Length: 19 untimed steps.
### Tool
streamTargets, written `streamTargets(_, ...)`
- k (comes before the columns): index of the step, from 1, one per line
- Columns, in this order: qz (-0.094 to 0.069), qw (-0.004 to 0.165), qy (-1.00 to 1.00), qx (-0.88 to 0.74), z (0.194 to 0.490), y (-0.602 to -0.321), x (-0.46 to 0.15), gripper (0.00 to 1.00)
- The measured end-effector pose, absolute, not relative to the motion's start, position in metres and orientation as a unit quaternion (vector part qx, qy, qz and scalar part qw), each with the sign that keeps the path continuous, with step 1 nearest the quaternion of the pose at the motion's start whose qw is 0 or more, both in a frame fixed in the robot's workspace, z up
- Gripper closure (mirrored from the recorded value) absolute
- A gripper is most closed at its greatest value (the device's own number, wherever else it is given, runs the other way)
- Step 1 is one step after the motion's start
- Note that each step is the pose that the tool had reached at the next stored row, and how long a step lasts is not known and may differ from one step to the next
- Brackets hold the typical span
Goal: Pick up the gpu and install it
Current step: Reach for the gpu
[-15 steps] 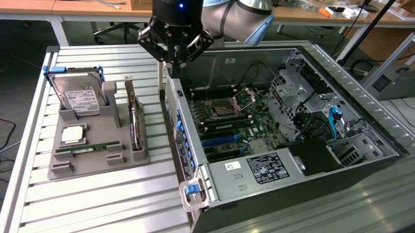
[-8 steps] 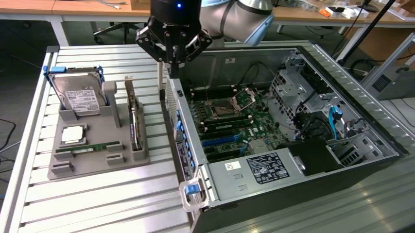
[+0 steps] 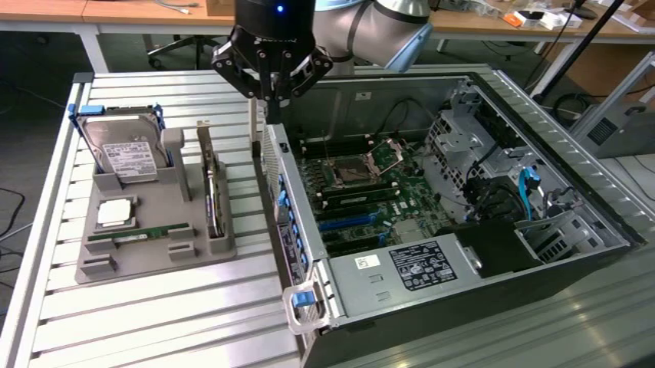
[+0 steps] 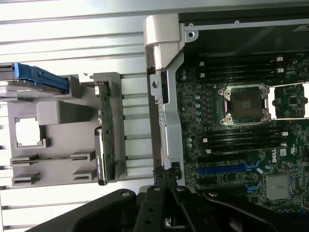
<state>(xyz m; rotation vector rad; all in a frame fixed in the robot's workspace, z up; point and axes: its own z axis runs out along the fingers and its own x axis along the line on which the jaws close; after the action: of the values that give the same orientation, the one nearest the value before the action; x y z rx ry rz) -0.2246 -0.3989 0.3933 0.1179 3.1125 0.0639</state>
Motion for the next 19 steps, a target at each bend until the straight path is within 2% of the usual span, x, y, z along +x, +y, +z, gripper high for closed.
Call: streamTargets(19, 0.02, 0.013, 0.999, 0.038, 0.3933, -0.3989, -0.2316, 0.89)
